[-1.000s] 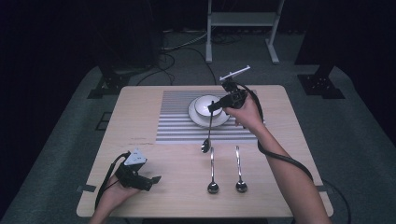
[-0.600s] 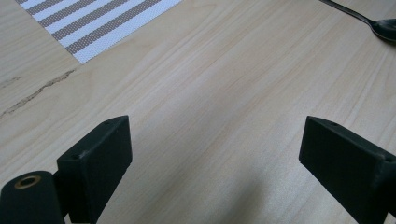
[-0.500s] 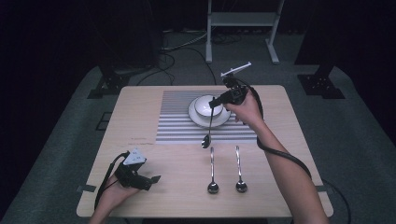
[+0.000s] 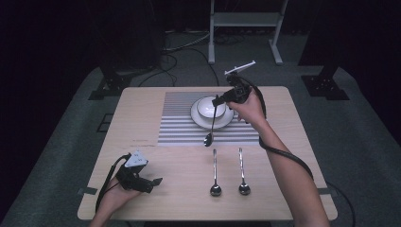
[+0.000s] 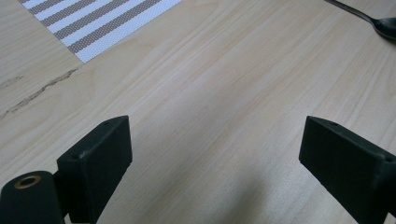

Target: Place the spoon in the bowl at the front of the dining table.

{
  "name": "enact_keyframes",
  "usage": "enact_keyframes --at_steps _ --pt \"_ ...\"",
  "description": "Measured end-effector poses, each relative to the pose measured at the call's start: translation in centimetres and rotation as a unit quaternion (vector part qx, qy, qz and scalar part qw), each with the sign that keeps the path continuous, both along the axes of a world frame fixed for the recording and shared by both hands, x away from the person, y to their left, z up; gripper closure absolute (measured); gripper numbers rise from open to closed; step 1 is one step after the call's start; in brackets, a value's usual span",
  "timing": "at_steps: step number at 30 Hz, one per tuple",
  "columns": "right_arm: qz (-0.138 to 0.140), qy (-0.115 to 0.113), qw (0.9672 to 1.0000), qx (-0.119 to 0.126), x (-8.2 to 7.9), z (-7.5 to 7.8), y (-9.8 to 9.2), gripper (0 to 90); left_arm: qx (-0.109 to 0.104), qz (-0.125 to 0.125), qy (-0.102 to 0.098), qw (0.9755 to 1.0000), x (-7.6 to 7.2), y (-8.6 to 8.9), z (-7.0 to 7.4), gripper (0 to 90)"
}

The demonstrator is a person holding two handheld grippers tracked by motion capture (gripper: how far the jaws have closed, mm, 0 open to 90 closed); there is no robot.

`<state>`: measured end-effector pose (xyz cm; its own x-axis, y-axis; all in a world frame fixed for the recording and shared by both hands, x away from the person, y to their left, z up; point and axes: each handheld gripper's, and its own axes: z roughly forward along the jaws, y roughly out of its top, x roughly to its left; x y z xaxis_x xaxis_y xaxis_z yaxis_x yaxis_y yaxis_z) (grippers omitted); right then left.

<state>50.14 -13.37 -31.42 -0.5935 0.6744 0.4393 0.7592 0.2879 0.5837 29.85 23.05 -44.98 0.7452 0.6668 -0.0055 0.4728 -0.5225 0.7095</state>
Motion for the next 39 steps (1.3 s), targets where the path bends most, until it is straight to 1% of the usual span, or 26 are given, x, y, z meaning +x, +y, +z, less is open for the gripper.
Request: enact_keyframes --at_steps 5,16,26,30,35,39 --pt "-0.003 -0.001 1.0000 0.002 0.4 -0.1 0.1 88.1 0.000 0.001 -0.001 1.0000 0.0 0.0 0.0 8.3" --pt "-0.024 -0.003 0.9997 0.006 1.3 0.1 -0.4 88.1 0.001 0.003 -0.002 1.0000 0.0 0.1 0.1 8.3" --pt "-0.047 -0.008 0.9987 0.018 2.0 0.8 -1.4 88.1 0.000 0.003 -0.003 1.0000 0.0 0.2 0.1 8.3" --pt "-0.058 -0.017 0.9980 0.017 2.1 1.2 -1.7 88.1 -0.001 0.005 -0.005 1.0000 0.0 0.2 0.1 8.3" --pt "-0.066 -0.018 0.9974 0.024 2.4 1.5 -2.0 88.1 -0.002 0.006 -0.005 1.0000 0.0 0.2 0.2 8.3" --pt "-0.072 -0.015 0.9970 0.022 2.8 1.6 -2.2 88.1 -0.001 0.006 -0.005 1.0000 0.0 0.2 0.2 8.3"
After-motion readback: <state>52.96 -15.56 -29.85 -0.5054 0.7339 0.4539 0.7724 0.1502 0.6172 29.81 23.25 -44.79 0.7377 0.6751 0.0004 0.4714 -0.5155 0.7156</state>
